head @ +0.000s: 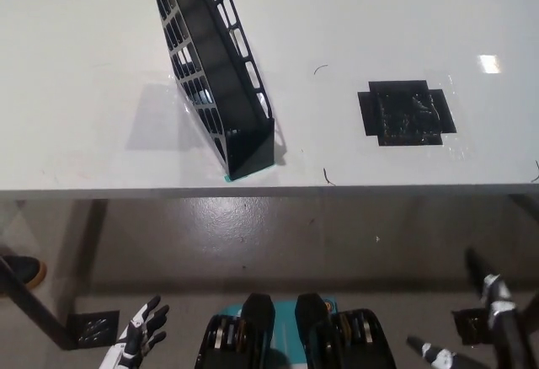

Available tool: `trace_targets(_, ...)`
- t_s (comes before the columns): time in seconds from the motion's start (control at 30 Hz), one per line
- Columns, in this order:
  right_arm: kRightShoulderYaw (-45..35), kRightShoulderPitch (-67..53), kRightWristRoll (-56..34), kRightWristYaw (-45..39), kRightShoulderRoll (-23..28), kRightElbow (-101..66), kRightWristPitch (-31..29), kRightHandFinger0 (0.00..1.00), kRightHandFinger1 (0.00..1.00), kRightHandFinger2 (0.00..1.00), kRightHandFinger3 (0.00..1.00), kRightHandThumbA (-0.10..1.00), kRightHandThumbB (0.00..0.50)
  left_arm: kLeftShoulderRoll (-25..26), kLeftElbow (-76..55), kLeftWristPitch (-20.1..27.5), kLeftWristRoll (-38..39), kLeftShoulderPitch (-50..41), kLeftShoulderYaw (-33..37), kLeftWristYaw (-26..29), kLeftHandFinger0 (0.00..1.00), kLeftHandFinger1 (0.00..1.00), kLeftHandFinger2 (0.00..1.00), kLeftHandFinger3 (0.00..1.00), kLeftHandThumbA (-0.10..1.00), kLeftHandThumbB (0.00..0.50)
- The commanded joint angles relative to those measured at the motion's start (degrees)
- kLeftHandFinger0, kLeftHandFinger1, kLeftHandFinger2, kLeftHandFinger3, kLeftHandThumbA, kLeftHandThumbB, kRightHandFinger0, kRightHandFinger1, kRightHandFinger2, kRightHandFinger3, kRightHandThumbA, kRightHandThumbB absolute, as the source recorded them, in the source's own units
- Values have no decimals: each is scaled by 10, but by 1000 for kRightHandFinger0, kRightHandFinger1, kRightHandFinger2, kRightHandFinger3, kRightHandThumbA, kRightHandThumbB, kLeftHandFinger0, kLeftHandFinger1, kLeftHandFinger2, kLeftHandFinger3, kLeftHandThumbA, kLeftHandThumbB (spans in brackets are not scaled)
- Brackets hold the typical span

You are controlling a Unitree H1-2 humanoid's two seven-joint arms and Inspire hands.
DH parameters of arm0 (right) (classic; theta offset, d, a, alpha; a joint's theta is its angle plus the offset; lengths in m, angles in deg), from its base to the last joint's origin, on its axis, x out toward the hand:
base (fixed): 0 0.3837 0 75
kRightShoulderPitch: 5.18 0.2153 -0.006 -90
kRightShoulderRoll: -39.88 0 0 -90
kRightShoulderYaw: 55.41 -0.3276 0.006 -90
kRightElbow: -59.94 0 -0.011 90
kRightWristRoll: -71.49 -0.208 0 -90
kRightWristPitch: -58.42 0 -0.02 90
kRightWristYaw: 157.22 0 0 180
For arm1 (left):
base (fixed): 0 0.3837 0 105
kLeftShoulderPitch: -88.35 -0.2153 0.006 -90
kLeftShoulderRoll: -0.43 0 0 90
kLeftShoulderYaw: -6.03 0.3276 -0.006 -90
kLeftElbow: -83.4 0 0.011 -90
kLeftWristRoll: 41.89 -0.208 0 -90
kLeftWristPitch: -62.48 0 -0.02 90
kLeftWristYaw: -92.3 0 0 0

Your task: A notebook is kept standing on the table on the right hand side and a black shelf is kept on the left hand side and the robot uses its right hand to grab the notebook and places it in the shelf

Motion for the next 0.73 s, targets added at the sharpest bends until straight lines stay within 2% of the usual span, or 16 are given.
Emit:
trace_targets(0.0, 3, 31, -58, -32, -4, 96, -110, 1000, 1000, 1000, 1000, 1000, 453, 8, -5, 17, 19, 6, -13, -3, 1000, 1000, 1000, 1000, 1000, 417)
trace_targets(0.27, -3, 39, -77, -52, -1, 159, -121, 1000, 1000, 1000, 1000, 1000, 452, 3, 3, 23, 16, -4, -15, -4, 1000, 1000, 1000, 1000, 1000, 415)
trace_targets(0.4, -2, 37, -75, -55, -3, 168, -126, 1000, 1000, 1000, 1000, 980, 425, 5, 2, 20, 10, -8, -15, -2, 1000, 1000, 1000, 1000, 1000, 424)
trace_targets(0.5, -2, 35, -73, -53, -6, 174, -129, 1000, 1000, 1000, 1000, 987, 444, 7, 0, 15, 6, -11, -15, -1, 1000, 1000, 1000, 1000, 1000, 427)
trace_targets(0.7, -3, 37, -75, -57, -6, 176, -127, 1000, 1000, 1000, 1000, 986, 439, 7, -1, 14, 10, -12, -16, -3, 1000, 1000, 1000, 1000, 1000, 427)
